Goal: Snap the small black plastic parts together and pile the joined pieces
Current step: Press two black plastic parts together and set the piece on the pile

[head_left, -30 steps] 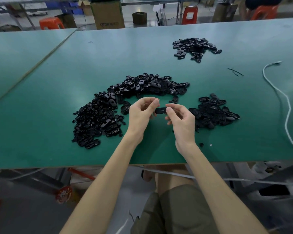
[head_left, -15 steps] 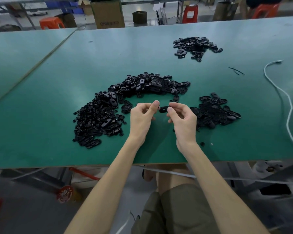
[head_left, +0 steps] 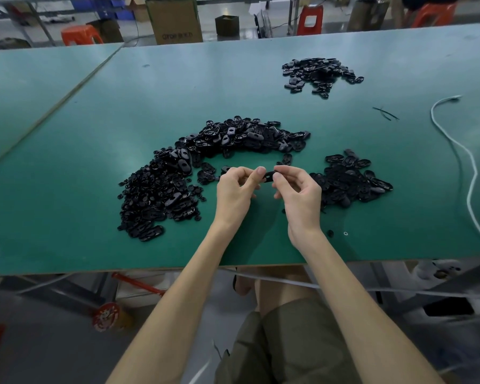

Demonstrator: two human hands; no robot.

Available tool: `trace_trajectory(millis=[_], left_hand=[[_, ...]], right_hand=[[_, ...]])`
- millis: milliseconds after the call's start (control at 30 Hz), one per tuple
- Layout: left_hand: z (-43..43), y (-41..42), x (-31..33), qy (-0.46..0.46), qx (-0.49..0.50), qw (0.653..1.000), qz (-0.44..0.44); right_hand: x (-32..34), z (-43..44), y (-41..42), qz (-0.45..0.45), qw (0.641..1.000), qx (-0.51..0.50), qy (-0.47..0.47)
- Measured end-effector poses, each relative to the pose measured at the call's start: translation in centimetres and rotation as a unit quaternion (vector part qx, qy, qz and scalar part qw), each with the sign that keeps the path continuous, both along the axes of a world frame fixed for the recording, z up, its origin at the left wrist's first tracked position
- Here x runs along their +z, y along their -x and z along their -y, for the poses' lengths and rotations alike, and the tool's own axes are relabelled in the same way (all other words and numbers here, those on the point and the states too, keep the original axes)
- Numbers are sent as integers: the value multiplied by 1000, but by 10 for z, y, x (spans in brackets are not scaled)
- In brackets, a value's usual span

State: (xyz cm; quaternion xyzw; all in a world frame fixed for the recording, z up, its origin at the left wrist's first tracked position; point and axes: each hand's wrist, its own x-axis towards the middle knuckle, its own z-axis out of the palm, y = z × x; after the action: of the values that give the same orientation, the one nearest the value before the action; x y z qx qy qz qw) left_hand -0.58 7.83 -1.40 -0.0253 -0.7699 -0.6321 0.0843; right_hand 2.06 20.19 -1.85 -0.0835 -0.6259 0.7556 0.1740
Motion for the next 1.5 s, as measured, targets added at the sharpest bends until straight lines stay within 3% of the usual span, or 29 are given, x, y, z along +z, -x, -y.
trace_trajectory(millis=[567, 1233, 1500], left_hand=[[-3, 0, 1, 127, -30, 991, -13], [-2, -1, 3, 134, -37, 990, -23], [-2, -1, 1, 97, -17, 995, -11]], right_hand=[[5, 1, -2, 14, 999, -29, 13], [5, 0, -1, 9, 1000, -11, 11], [4, -2, -2, 12, 1000, 0, 16]])
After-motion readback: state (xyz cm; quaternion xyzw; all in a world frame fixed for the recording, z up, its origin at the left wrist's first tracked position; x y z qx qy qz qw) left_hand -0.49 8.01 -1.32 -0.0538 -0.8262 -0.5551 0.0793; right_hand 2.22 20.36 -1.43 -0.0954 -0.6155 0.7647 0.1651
